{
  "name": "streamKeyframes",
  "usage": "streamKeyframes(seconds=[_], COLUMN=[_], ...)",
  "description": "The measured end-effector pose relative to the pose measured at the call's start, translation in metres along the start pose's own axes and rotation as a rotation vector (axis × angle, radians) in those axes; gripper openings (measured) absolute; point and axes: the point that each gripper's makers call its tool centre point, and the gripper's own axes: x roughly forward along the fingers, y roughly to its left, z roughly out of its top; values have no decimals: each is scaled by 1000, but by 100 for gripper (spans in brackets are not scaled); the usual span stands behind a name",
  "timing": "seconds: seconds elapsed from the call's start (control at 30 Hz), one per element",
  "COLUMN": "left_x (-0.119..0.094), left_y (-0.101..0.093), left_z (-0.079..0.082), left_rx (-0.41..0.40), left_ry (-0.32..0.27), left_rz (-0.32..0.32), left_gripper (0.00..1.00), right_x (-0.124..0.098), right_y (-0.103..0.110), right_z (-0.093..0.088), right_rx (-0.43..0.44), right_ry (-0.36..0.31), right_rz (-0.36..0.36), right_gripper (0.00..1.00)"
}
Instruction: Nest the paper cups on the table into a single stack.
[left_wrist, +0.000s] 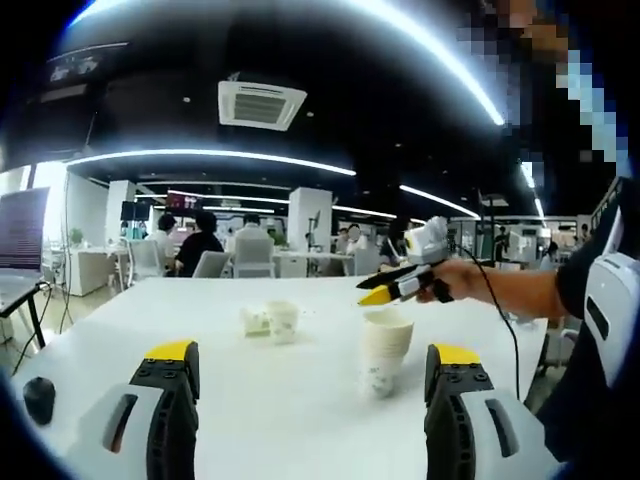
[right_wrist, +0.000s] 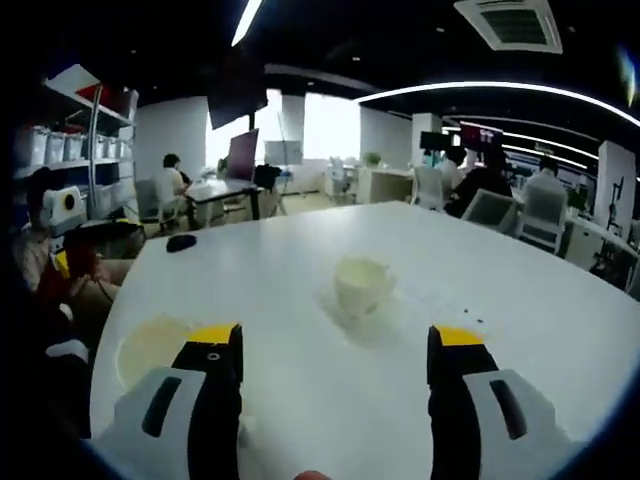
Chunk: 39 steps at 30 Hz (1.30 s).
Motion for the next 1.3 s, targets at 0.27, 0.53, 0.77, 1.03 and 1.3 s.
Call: streamKeyframes(seconds=[0.27, 0.53, 0.77, 1.03, 1.3], left_x=[-6, -8, -7, -10, -11], left_y=[10, 12, 13, 18, 21], left_z=[-5, -8, -10, -14, -17], left_rx=[-26, -31, -35, -40, -45], left_ry=[1, 9, 13, 19, 23], left_rz=[25, 27, 31, 42, 48], left_gripper=[99, 99, 99, 99, 99], right_x=[43, 77, 103, 117, 130], right_y=[-6, -2, -6, -8, -13], right_z=[-6, -7, -7, -7, -8], right_rx=[-15, -66, -92, -100, -100], right_ry=[39, 78, 106, 115, 127], right_rz=[5, 20, 13, 14, 6], right_gripper=[74, 72, 72, 71, 69])
